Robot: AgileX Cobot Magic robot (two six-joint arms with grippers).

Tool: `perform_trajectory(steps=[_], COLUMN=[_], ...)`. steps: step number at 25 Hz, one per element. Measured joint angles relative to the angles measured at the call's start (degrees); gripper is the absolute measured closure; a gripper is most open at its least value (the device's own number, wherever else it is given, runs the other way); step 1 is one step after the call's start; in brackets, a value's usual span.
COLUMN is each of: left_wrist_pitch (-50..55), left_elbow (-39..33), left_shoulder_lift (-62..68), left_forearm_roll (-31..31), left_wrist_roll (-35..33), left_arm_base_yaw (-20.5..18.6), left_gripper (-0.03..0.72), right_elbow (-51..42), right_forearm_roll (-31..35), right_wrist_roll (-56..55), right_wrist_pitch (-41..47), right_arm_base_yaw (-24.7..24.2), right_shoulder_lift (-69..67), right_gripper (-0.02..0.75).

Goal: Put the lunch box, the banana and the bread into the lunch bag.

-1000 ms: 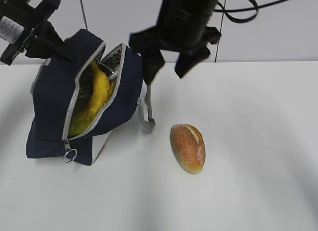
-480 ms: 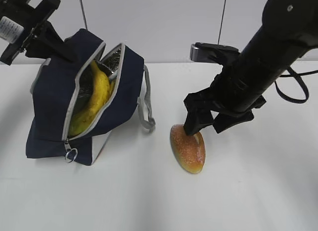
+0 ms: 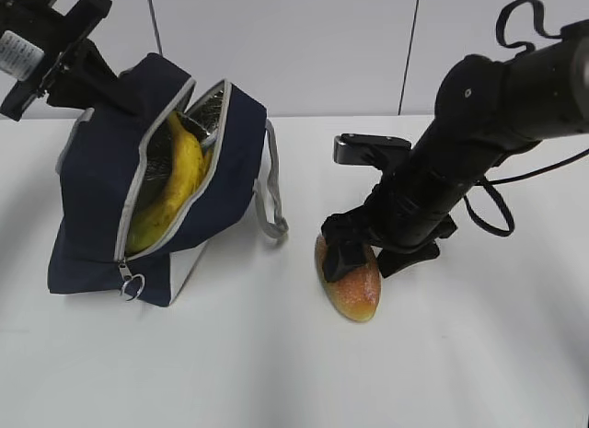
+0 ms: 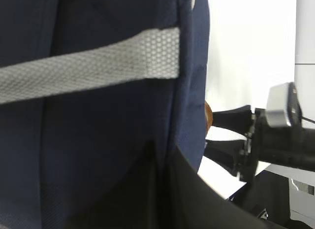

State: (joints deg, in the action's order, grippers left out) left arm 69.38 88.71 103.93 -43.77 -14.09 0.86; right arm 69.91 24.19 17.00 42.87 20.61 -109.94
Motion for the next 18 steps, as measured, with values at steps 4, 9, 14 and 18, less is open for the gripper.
perform_trajectory(steps=[4,9,14,18], left_wrist_pitch=[0.0,0.0,0.0,0.0], left_elbow=[0.0,0.0,0.0,0.0], left_shoulder_lift=[0.0,0.0,0.0,0.0], left_forearm_roll=[0.1,0.2,0.2,0.2], left_wrist_roll=[0.0,0.0,0.0,0.0], left_arm_base_yaw=[0.0,0.0,0.0,0.0], left_gripper=[0.691,0.691,0.691,0.691], right_elbow=[0.9,3.1,7.9,13.2], right_forearm_roll=[0.9,2.0,1.3,-2.7], right_wrist_roll=[0.5,2.2,2.3,1.6], right_wrist_pitch=[-2.1,-2.7,0.5,6.4], right_arm_base_yaw=[0.0,0.0,-0.1,-0.1], right_shoulder_lift=[-3.4,-5.0,-5.4,-4.8], right_gripper=[0.135,0.224,0.307,0.313])
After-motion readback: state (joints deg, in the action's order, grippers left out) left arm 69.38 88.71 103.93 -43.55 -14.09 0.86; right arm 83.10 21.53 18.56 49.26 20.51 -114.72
